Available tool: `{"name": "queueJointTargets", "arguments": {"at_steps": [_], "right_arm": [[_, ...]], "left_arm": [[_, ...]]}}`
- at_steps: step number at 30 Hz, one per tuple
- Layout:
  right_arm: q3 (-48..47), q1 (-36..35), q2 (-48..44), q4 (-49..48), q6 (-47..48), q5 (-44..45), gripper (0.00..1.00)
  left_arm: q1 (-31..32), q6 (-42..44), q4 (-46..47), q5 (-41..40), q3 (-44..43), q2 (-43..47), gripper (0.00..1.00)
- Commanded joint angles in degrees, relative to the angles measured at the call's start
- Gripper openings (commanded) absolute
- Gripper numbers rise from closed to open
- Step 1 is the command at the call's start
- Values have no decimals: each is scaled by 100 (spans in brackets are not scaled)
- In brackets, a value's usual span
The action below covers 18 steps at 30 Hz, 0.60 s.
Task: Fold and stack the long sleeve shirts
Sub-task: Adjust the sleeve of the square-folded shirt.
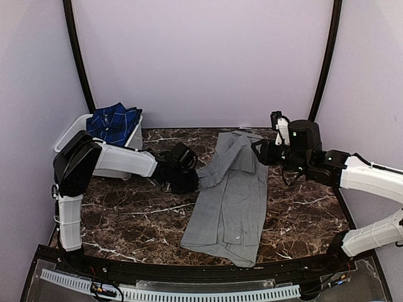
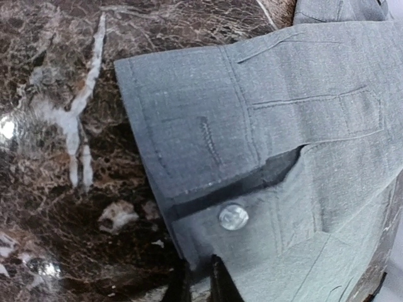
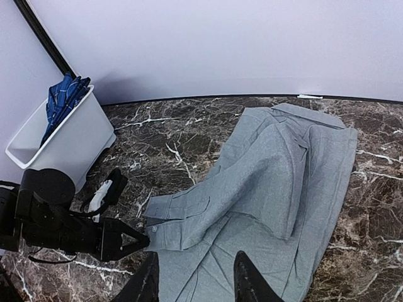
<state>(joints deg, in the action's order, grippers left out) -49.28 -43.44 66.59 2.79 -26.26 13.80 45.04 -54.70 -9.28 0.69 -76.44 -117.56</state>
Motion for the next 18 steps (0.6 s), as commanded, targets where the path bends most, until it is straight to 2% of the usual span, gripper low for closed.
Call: {"name": "queueJointTargets", "arguments": {"at_steps": [1,3,18], "right_arm": [[54,2,12,-228,-12,69,37],[42,6,54,-210,-4,78,37],[-176,11,673,16,-1,96,37]], "left_arm": [[54,231,-513,-269,-304,-13,5],[84,370,-574,-247,-417,51,0],[449,839,-601,380,-606,1035,0]]}}
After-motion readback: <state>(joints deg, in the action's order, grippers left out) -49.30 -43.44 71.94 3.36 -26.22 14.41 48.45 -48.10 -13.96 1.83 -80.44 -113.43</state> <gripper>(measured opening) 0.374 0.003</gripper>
